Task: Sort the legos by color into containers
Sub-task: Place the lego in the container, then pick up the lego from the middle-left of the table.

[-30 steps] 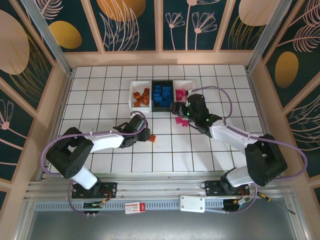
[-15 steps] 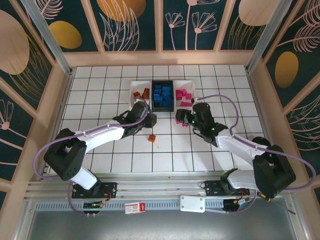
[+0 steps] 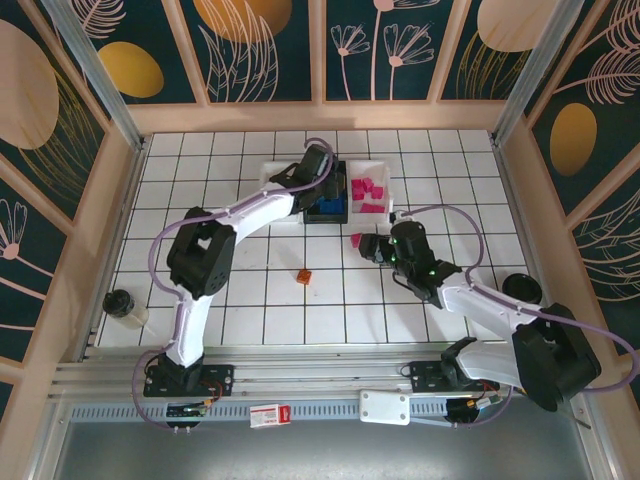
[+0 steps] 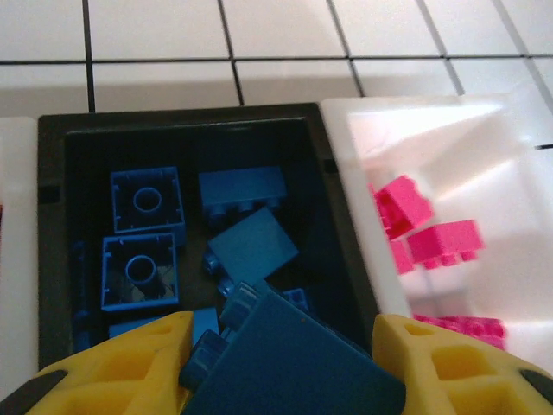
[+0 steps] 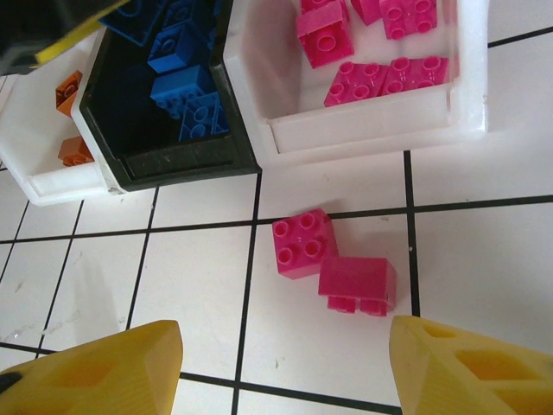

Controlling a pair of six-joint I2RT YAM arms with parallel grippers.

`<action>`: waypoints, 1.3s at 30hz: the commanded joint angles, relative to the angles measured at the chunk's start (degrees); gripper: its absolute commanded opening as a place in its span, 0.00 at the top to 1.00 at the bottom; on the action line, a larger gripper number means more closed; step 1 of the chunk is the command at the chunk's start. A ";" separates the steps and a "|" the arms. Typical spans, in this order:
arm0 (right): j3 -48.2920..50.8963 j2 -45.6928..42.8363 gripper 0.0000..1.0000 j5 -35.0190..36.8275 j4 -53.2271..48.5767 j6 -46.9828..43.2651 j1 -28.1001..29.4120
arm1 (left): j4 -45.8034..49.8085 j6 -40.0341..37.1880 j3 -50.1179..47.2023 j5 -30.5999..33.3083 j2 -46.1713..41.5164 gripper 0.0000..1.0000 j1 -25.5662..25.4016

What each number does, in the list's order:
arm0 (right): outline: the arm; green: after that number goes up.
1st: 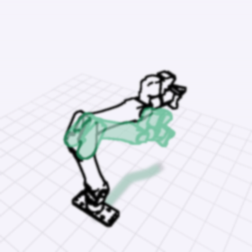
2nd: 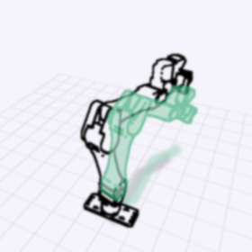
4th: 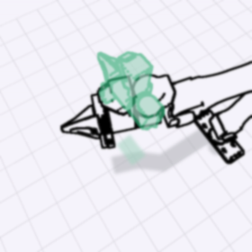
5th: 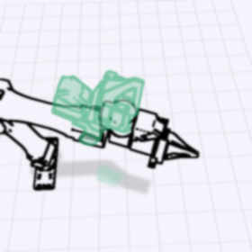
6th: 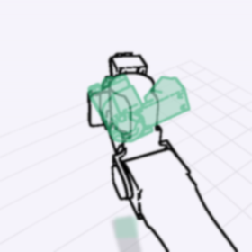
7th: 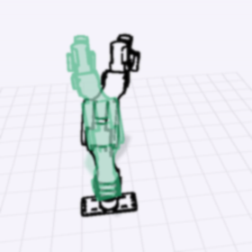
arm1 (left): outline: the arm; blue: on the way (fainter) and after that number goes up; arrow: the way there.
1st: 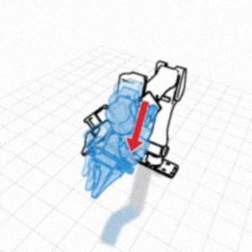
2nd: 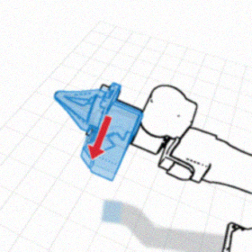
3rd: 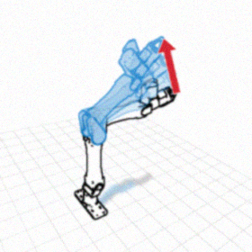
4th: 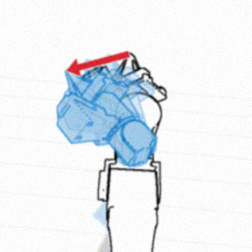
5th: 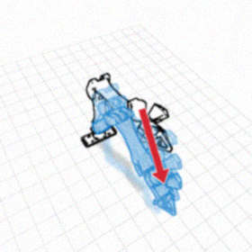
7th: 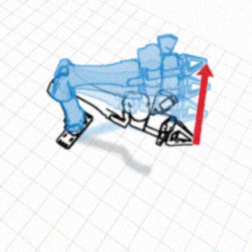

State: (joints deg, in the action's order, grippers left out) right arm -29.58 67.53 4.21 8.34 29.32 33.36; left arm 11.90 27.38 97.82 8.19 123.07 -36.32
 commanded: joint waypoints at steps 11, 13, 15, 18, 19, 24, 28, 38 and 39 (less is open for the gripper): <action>1.34 -2.92 0.35 1.42 -0.75 1.17 0.31 | -1.54 1.60 -7.42 -3.86 -9.52 0.19 0.47; 1.38 -2.64 0.35 1.33 -0.43 1.22 0.37 | -3.64 2.31 -13.87 -4.36 -14.56 0.17 -0.04; 1.58 -2.30 0.35 1.04 0.05 1.35 0.31 | -5.76 2.80 -20.82 -4.14 -19.92 0.17 -1.07; 1.81 -1.62 0.35 0.47 1.01 1.66 0.38 | -7.35 3.68 -31.31 -3.47 -27.32 0.16 -2.98; 1.81 -1.28 0.35 0.37 1.27 1.77 0.47 | -7.27 3.73 -34.16 -2.82 -29.20 0.15 -3.88; 1.81 -0.20 0.35 -0.07 2.20 1.96 0.52 | -6.86 5.15 -46.31 -0.41 -35.99 0.17 -7.65; 2.07 0.55 0.35 -0.18 2.97 2.23 0.73 | -7.56 7.28 -52.41 -1.48 -37.67 0.20 -10.22; 2.41 0.60 0.35 0.10 3.27 2.63 0.90 | -9.36 7.97 -55.29 1.64 -31.78 0.33 -13.83; 2.42 0.56 0.35 0.10 3.19 2.58 0.89 | -9.68 7.73 -55.00 1.79 -31.16 0.34 -13.87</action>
State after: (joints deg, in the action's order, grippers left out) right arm -27.90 68.10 4.03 10.20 30.85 33.82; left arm 4.08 34.81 43.11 8.03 90.26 -50.26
